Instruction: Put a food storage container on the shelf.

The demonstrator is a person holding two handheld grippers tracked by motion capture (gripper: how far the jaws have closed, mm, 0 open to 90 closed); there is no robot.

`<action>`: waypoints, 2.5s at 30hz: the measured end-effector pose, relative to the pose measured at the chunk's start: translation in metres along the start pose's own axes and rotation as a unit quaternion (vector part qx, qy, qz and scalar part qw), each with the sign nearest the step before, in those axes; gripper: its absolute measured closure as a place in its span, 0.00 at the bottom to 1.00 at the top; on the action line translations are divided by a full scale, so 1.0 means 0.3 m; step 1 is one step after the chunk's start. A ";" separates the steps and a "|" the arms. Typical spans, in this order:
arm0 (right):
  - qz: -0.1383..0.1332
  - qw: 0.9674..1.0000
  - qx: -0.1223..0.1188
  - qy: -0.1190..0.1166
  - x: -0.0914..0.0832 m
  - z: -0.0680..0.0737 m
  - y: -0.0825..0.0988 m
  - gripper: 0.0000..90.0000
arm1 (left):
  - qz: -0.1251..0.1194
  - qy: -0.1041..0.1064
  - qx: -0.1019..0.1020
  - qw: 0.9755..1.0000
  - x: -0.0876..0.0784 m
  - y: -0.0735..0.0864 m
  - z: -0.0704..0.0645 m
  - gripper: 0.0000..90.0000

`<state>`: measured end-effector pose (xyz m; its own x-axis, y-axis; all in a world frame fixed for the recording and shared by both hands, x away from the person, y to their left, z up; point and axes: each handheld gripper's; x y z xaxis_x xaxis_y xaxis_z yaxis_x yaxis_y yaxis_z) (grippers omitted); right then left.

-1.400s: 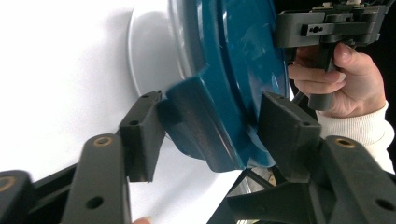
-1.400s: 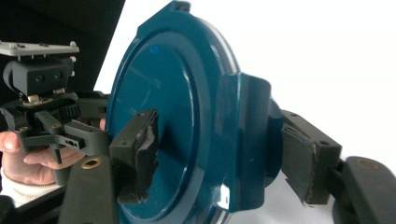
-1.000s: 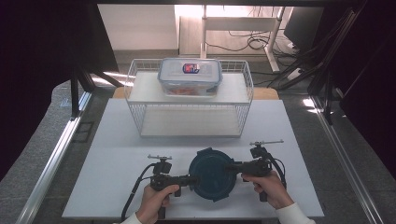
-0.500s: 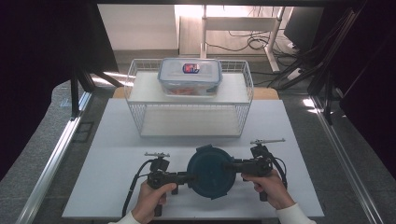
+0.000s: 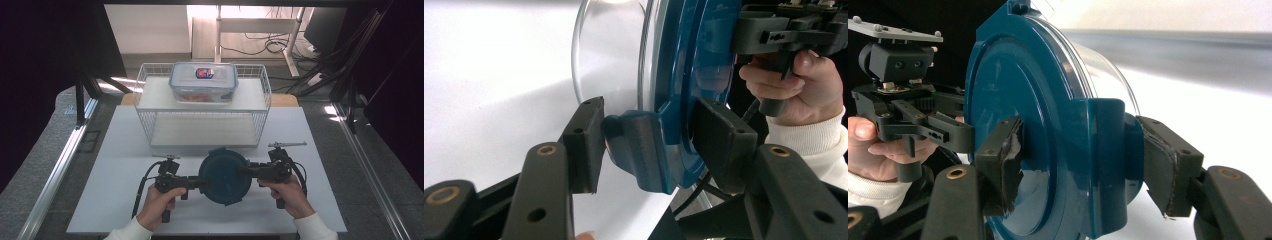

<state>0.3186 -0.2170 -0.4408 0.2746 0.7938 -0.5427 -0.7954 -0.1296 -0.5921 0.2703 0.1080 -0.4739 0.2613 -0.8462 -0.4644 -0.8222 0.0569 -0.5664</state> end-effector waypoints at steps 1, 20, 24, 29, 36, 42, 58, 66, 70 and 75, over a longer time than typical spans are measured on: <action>-0.002 1.000 -0.001 -0.001 0.002 0.003 -0.008 0.42 | -0.001 -0.001 0.003 1.000 -0.007 -0.007 0.000 0.53; -0.038 0.999 -0.020 -0.010 -0.040 0.092 -0.127 0.42 | -0.019 -0.010 0.045 0.999 -0.119 -0.157 -0.071 0.54; -0.046 0.999 -0.024 -0.010 -0.055 0.111 -0.152 0.42 | -0.022 -0.011 0.051 0.998 -0.136 -0.186 -0.088 0.54; -0.055 0.998 -0.033 -0.012 -0.067 0.135 -0.182 0.42 | -0.023 -0.015 0.066 0.997 -0.163 -0.221 -0.109 0.54; -0.067 0.997 -0.045 -0.011 -0.089 0.170 -0.231 0.42 | -0.031 -0.009 0.072 0.997 -0.197 -0.271 -0.130 0.54; -0.073 0.996 -0.049 -0.012 -0.103 0.198 -0.276 0.42 | -0.033 -0.013 0.080 0.996 -0.229 -0.321 -0.154 0.54; -0.091 0.994 -0.051 -0.017 -0.115 0.244 -0.350 0.42 | -0.042 -0.018 0.086 0.995 -0.287 -0.401 -0.185 0.54; -0.100 0.993 -0.053 -0.018 -0.124 0.275 -0.401 0.42 | -0.049 -0.014 0.086 0.995 -0.321 -0.451 -0.196 0.54; -0.103 0.993 -0.056 -0.016 -0.129 0.291 -0.427 0.42 | -0.055 -0.013 0.087 0.995 -0.339 -0.484 -0.205 0.54; -0.105 0.993 -0.058 -0.015 -0.138 0.304 -0.458 0.42 | -0.058 -0.012 0.090 0.994 -0.351 -0.516 -0.212 0.54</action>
<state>0.3673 -0.1780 -0.2826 0.4094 0.8279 -0.3834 -0.6546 -0.0263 -0.7555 0.3378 0.1547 -0.2940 0.3620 -0.8403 -0.4034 -0.6825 0.0558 -0.7288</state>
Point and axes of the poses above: each handheld gripper's, and its own axes: x roughly forward along the jaws, y roughly out of its underside, z roughly to its left, and after that the axes turned 3 degrees about x, right-handed
